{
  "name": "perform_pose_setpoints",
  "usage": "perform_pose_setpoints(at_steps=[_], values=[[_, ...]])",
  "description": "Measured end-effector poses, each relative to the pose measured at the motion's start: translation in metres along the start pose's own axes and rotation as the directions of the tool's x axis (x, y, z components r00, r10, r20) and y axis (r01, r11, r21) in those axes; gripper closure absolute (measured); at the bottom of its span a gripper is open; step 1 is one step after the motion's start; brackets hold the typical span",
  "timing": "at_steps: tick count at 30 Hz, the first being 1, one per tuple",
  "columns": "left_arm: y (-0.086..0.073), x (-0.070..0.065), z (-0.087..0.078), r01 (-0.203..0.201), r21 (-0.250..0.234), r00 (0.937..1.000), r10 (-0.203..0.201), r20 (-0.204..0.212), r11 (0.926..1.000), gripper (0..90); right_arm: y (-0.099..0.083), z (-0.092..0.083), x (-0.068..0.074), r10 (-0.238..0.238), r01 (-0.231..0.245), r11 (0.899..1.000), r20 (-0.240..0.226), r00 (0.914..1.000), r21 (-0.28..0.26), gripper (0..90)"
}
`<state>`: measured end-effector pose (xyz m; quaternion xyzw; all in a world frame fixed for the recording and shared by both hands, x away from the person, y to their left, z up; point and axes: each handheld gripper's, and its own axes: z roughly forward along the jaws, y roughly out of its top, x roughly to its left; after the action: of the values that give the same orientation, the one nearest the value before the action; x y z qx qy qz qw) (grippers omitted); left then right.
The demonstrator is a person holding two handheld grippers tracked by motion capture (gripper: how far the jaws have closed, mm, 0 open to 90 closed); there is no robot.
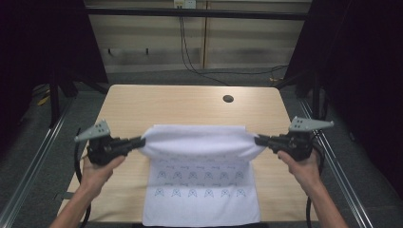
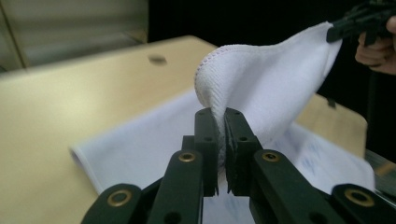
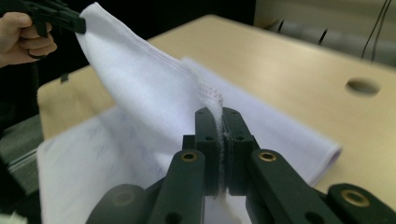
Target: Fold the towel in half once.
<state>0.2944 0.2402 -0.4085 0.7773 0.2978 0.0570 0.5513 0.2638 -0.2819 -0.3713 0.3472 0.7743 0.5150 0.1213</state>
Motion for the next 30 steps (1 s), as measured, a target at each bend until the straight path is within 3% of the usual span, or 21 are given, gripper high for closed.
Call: perform_pose_setpoints(at_steps=[2,3,6,8,10,15,17,19,21,22,24,26,28,30], values=[[-0.028,-0.003,0.003,0.024,0.029,0.9995,-0.024,0.02,0.9993,85.3,-0.021,0.002,0.005,0.021,-0.02,0.999,-0.017,0.9996,0.034,86.7],[-0.049,-0.007,0.001,0.026,0.048,0.9988,-0.028,0.041,0.9985,84.4,-0.04,0.004,0.011,0.036,-0.033,0.997,-0.04,0.9986,0.07,86.5],[-0.062,-0.011,-0.001,0.034,0.086,0.9975,-0.039,0.059,0.9957,83.3,-0.056,0.005,0.017,0.051,-0.045,0.994,-0.063,0.9967,0.097,86.1],[-0.07,-0.018,-0.005,0.013,0.122,0.9966,-0.023,0.079,0.9924,82.3,-0.081,0.006,0.03,0.079,-0.063,0.989,-0.117,0.99,0.133,84.5],[-0.076,-0.027,-0.008,-0.012,0.154,0.9937,-0.005,0.112,0.9879,82.1,-0.088,0.006,0.035,0.079,-0.06,0.987,-0.129,0.9885,0.147,83.1],[-0.086,-0.047,-0.015,-0.106,0.197,0.976,0.064,0.208,0.9746,80.4,-0.112,-0.003,0.055,0.088,-0.05,0.973,-0.166,0.9822,0.224,79.9],[-0.085,-0.05,-0.018,-0.127,0.218,0.9621,0.066,0.264,0.9676,77.5,-0.121,-0.008,0.062,0.094,-0.043,0.965,-0.189,0.9775,0.257,75.6],[-0.084,-0.05,-0.022,-0.148,0.232,0.9535,0.076,0.292,0.9614,74.4,-0.128,-0.015,0.07,0.079,-0.022,0.959,-0.191,0.9784,0.283,71.4],[-0.084,-0.047,-0.028,-0.126,0.239,0.9564,0.054,0.287,0.9627,71.3,-0.127,-0.021,0.073,0.094,-0.033,0.96,-0.209,0.9735,0.278,68.0],[-0.085,-0.046,-0.03,-0.119,0.238,0.9588,0.05,0.28,0.9639,69.1,-0.125,-0.024,0.074,0.091,-0.038,0.965,-0.197,0.9762,0.26,66.6],[-0.083,-0.04,-0.033,-0.086,0.214,0.9678,0.03,0.25,0.9732,68.9,-0.123,-0.025,0.073,0.084,-0.033,0.969,-0.202,0.9758,0.244,65.9],[-0.08,-0.034,-0.03,-0.062,0.18,0.9675,0.015,0.252,0.9816,68.5,-0.12,-0.022,0.068,0.087,-0.045,0.973,-0.18,0.9798,0.225,66.0],[-0.074,-0.026,-0.019,-0.038,0.178,0.9805,0.002,0.197,0.9833,68.7,-0.115,-0.015,0.06,0.083,-0.044,0.976,-0.172,0.9816,0.214,66.5],[-0.07,-0.018,-0.004,-0.003,0.173,0.9871,-0.025,0.158,0.9849,68.6,-0.108,-0.003,0.048,0.092,-0.064,0.98,-0.142,0.9855,0.191,66.0]])
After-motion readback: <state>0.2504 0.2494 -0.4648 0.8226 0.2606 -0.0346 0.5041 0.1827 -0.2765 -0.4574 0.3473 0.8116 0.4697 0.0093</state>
